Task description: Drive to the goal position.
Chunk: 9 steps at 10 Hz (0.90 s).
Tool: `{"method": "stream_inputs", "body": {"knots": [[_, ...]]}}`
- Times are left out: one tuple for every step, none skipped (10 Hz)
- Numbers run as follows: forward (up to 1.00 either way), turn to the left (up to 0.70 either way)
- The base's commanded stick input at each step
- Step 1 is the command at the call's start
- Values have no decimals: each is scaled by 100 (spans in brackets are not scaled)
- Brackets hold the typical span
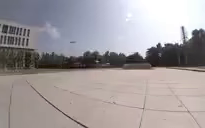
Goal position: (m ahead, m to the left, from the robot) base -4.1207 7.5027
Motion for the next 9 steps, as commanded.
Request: {"method": "stream_inputs", "body": {"knots": [[70,3],[70,3],[70,3],[70,3],[70,3],[70,3],[70,3],[70,3],[70,3]]}}
